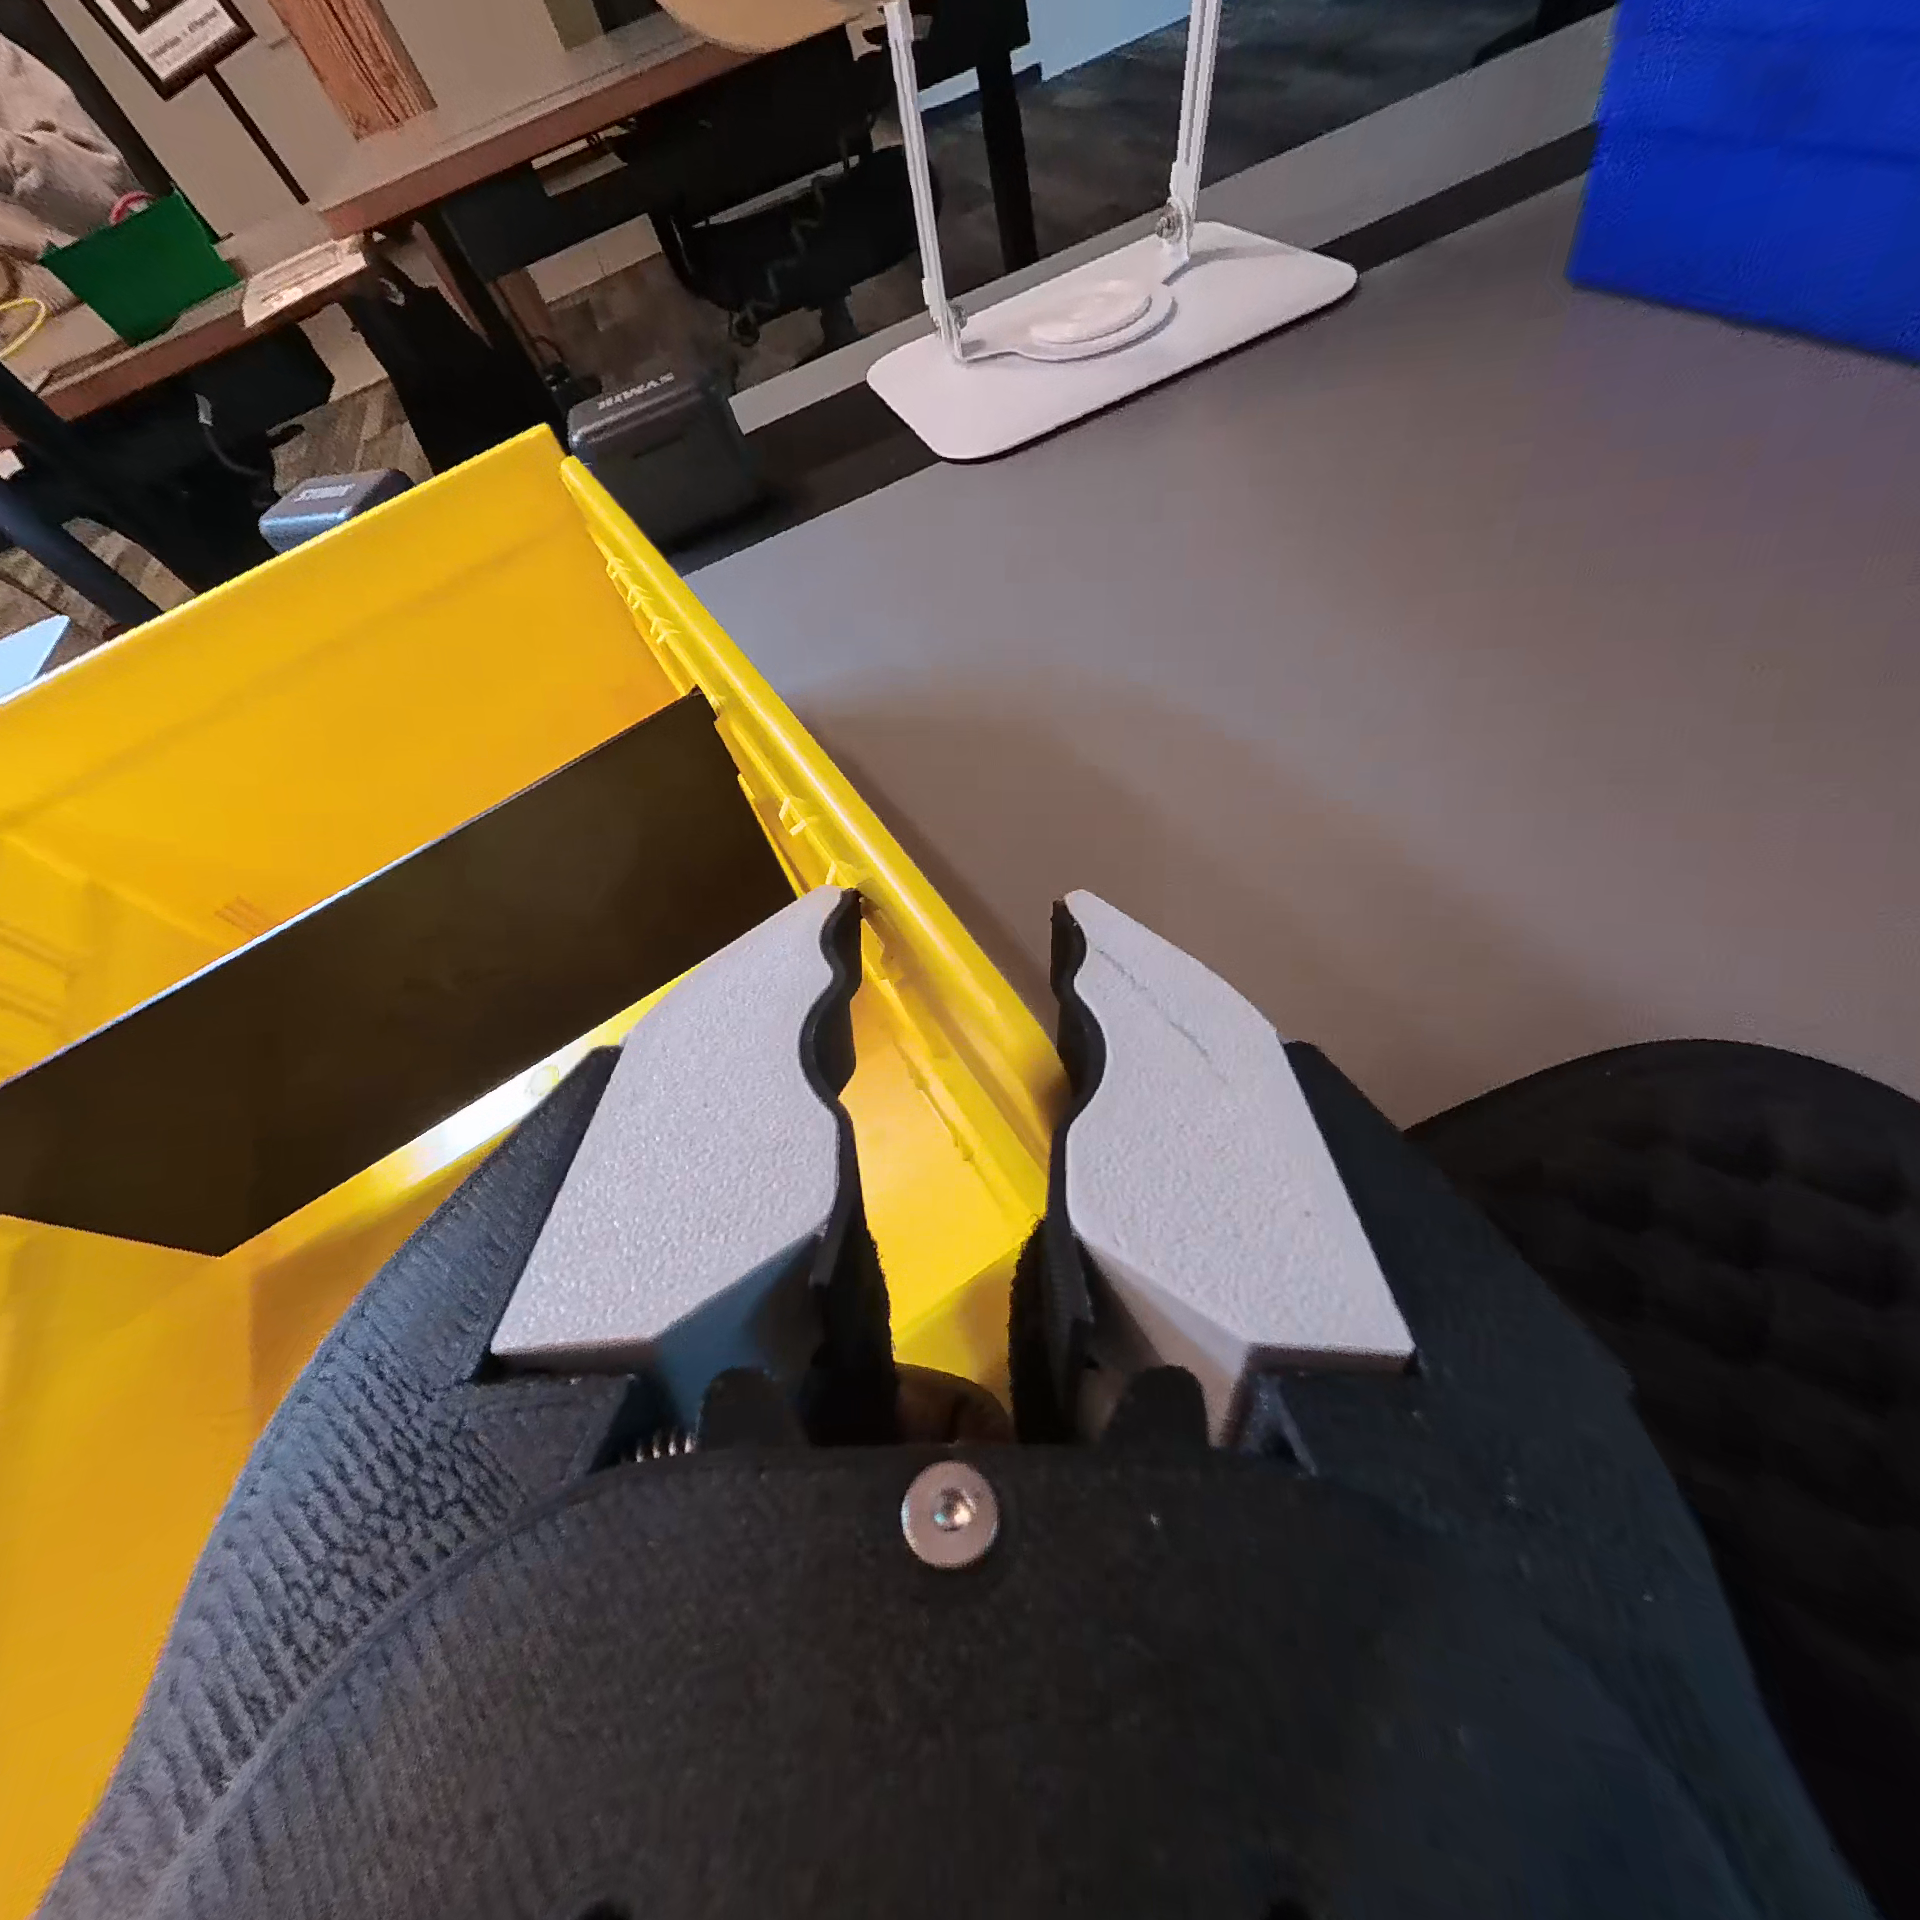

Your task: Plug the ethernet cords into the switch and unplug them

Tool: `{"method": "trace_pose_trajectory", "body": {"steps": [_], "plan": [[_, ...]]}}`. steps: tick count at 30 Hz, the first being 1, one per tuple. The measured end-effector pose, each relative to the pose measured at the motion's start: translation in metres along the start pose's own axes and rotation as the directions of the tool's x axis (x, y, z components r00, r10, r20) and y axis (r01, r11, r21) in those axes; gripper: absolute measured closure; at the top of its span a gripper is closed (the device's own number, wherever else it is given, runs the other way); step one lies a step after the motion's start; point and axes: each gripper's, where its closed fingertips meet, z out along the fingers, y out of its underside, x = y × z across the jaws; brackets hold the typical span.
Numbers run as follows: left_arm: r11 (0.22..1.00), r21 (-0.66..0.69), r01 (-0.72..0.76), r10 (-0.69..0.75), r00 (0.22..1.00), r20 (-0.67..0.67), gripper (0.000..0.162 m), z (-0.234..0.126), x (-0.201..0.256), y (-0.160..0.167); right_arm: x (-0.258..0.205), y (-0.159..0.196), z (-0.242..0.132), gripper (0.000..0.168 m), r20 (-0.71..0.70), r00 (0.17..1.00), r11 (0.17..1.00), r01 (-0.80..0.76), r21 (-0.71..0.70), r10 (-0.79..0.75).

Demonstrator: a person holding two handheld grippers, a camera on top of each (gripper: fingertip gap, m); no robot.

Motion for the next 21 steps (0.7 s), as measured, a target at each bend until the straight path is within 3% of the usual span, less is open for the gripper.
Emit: {"method": "trace_pose_trajectory", "body": {"steps": [8, 11, 16, 21], "plan": [[0.999, 0.026, 0.03, -0.03, 1.0, -0.004, 0.127, -0.002, 0.0, 0.0, -0.097, -0.052, 0.036, 0.139, 0.174, 0.975, 0.99, 0.133, 0.056, -0.141], [0.998, 0.054, 0.037, -0.036, 0.999, -0.027, 0.12, -0.01, 0.002, -0.004, -0.135, -0.07, 0.047, 0.139, 0.24, 0.953, 0.982, 0.163, 0.096, -0.182], [0.985, 0.163, 0.057, -0.052, 0.998, -0.036, 0.112, -0.044, -0.015, -0.027, -0.188, -0.101, 0.064, 0.139, 0.302, 0.922, 0.963, 0.187, 0.196, -0.241], [0.965, 0.251, 0.07, -0.097, 0.991, 0.095, 0.112, -0.085, -0.068, -0.04, -0.222, -0.125, 0.077, 0.139, 0.338, 0.907, 0.95, 0.165, 0.264, -0.252]]}}
